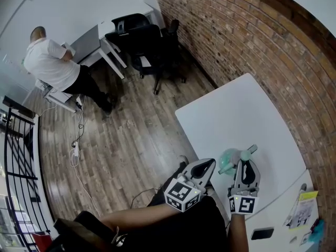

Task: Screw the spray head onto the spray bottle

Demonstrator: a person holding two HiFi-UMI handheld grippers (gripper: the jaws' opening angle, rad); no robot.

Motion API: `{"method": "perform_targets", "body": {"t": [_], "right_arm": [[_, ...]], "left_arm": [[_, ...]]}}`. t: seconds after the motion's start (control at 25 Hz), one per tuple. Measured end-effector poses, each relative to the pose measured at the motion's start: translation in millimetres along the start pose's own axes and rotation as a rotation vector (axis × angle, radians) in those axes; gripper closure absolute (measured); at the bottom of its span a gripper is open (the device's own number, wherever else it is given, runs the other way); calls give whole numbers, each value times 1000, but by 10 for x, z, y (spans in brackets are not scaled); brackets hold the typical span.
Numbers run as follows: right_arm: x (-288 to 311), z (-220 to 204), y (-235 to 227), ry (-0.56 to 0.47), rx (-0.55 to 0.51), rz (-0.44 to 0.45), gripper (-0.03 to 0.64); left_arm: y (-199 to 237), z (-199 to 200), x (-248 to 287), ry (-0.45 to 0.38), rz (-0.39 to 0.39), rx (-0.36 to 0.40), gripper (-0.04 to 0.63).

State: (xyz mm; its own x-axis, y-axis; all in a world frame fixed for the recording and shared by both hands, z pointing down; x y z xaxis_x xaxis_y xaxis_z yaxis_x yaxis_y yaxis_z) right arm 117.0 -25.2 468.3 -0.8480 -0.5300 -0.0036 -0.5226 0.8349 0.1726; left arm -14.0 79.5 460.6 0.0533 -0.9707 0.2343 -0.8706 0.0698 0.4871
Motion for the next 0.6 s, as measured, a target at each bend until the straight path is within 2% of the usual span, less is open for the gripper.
{"method": "perform_targets", "body": {"t": [0.6], "right_arm": [[20,-14,-112,2,59,36,549]], "left_arm": [[-112,-25,102,11,-14,3,597]]}}
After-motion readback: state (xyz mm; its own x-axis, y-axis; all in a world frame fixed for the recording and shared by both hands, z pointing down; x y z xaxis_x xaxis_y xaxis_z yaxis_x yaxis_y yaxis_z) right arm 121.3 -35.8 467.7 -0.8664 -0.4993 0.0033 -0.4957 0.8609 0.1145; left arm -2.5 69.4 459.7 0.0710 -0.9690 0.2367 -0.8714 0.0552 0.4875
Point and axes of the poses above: the fingertips, and each gripper's own axes: x forward along the fingers, y to its left, z out of its top, the point moved 6 cm from there along -x, backward along the fingers, and after that the axes turned 10 degrees about -x, right-handed, at the moved point
